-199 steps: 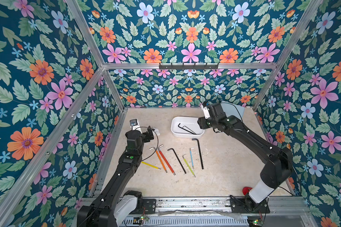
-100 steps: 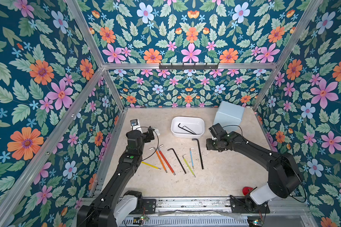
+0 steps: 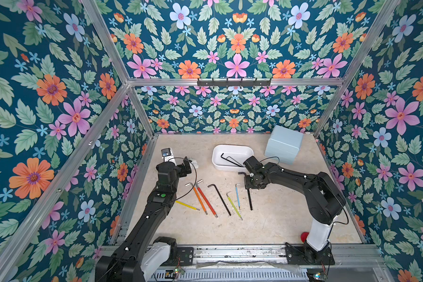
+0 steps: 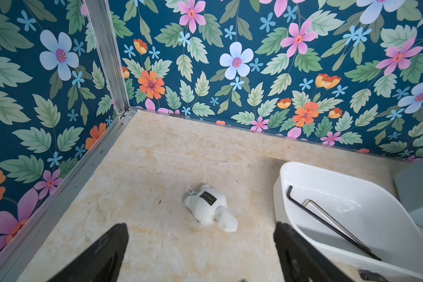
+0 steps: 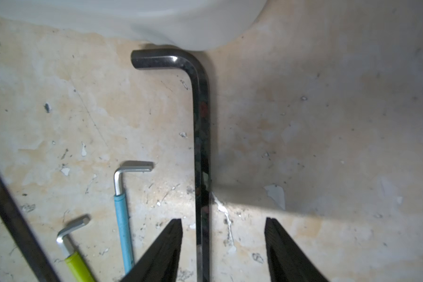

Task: Put the hex key on the desktop into the storage box
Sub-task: Pick up the Allen key from the center of the board.

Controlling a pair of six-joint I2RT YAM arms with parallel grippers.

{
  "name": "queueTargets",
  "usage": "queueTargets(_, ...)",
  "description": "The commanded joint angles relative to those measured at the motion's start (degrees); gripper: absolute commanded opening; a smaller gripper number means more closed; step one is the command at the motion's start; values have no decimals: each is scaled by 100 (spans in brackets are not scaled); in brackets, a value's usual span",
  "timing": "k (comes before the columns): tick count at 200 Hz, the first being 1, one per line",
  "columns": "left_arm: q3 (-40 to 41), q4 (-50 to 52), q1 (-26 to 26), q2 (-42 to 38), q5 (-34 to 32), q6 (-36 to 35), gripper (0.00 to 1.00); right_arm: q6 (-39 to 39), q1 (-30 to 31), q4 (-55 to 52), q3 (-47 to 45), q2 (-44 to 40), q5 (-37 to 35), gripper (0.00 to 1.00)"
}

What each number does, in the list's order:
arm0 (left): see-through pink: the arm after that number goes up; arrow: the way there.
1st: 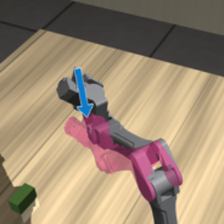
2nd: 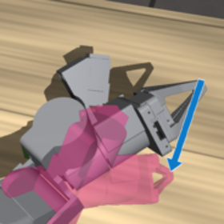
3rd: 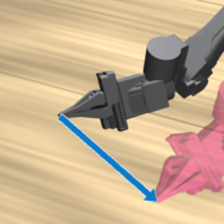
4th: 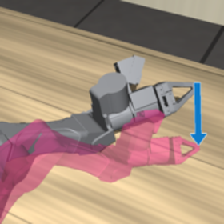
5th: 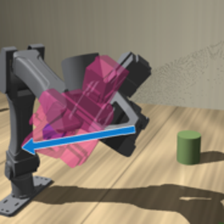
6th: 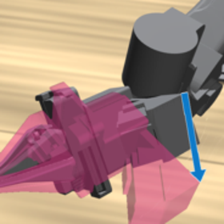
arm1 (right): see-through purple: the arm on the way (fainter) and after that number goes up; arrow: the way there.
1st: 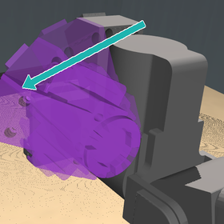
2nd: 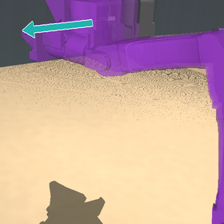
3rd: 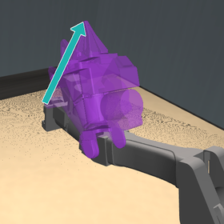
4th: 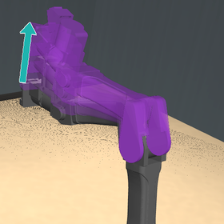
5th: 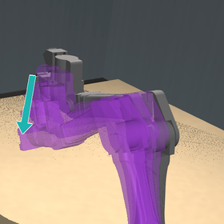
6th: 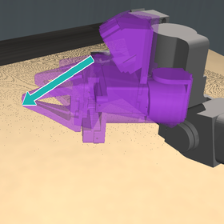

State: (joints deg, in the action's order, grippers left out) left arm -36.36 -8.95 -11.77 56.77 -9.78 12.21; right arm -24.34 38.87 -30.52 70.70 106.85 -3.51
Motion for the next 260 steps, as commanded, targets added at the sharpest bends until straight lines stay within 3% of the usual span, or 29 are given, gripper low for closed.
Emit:
queueTargets(1,-3,73,-1,2,-66,1,99,-40,67,-192,206,209,-211,60)
queueTargets(41,12,69,-1,20,-94,-23,99,-18,180,-425,498,588,-329,57)
queueTargets(71,24,59,-1,19,-127,-34,99,-18,216,-488,577,724,-302,49)
queueTargets(106,30,51,-1,2,-127,-34,99,-18,239,-515,562,763,-222,31)
queueTargets(149,41,60,-1,-47,-137,-26,99,-1,279,-540,463,756,-159,0)
queueTargets(198,32,60,-1,-86,-103,1,99,117,298,-535,361,520,-219,0)
queueTargets(260,41,53,-1,-107,-113,1,99,1054,349,-633,443,-153,143,0)
